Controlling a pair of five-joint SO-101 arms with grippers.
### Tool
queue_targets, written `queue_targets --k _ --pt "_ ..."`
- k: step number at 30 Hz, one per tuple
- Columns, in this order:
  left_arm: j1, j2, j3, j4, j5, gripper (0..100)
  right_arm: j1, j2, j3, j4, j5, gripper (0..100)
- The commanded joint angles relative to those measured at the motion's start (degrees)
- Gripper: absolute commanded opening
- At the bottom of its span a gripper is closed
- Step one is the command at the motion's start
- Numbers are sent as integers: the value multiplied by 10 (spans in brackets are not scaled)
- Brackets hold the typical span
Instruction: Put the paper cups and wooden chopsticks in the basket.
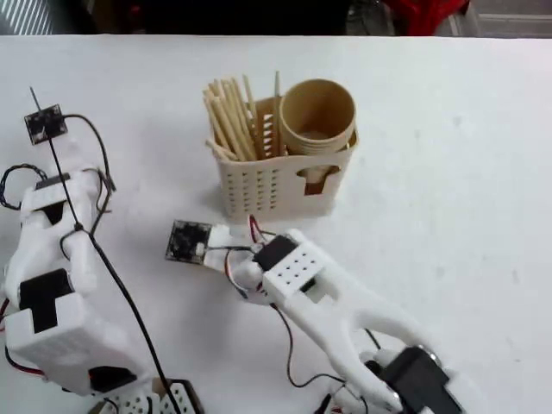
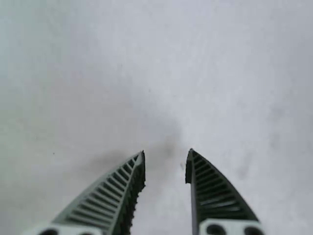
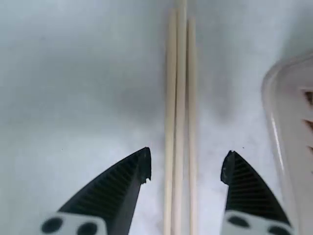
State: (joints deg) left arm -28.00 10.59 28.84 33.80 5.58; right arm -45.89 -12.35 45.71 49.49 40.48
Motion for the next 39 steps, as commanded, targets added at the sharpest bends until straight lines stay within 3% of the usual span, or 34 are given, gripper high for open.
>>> queue_targets --k 1,4,11,23,29,39 --pt "0 -4 -12 -10 4 157 0 40 1 -37 10 240" --pt "0 -4 -11 -10 4 157 2 76 -1 -61 10 209" --pt "0 -4 -11 -10 4 157 9 88 -7 -68 8 15" --pt "0 -4 -11 -10 4 157 27 59 -8 -56 8 30" --pt "0 -4 -11 -10 4 157 56 28 4 -48 11 170" --pt "0 -4 -11 -9 4 157 61 21 3 -46 10 34"
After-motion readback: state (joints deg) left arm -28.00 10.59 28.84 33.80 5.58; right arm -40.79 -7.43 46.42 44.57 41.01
